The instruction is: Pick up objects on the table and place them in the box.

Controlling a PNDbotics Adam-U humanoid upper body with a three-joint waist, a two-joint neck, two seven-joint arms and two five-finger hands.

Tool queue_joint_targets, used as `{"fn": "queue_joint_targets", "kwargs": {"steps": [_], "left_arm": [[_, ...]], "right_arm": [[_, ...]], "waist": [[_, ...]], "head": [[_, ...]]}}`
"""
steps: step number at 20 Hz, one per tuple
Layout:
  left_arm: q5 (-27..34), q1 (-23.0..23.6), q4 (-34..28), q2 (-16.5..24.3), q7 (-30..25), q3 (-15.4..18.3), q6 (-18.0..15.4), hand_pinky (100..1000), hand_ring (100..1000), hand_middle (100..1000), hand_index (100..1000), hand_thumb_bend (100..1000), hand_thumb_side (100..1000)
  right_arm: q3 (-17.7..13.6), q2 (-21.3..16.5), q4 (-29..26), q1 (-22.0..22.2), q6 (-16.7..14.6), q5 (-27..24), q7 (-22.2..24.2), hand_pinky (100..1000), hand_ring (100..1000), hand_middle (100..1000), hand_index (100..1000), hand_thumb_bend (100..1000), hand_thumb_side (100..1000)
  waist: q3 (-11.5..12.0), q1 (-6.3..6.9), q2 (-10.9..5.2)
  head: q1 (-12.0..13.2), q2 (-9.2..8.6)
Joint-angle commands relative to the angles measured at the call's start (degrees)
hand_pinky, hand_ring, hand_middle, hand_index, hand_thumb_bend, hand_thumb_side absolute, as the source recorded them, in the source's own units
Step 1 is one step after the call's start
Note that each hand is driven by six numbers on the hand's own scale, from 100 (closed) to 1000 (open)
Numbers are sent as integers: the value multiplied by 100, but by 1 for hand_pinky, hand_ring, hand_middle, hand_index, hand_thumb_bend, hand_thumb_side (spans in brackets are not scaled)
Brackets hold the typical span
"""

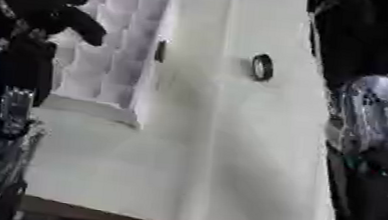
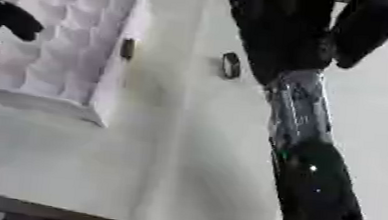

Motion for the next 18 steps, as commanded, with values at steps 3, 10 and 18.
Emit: {"fn": "queue_joint_targets", "kwargs": {"steps": [3,10,18], "left_arm": [[32,-25,-89,76,8,15,-2,560,482,703,793,631,644],[26,7,-89,85,18,28,5,561,482,703,792,631,643],[2,54,-89,92,60,50,20,563,483,704,792,632,642]], "right_arm": [[27,30,-88,-85,87,55,-29,357,330,400,675,100,802],[-165,-89,-32,-67,-305,769,-17,352,404,507,686,100,882],[-850,-587,888,-140,-2807,5964,-773,576,655,744,824,100,923]], "waist": [[15,19,-145],[-22,13,-195],[-57,-6,-268]], "head": [[41,-97],[165,-156],[606,-656]]}}
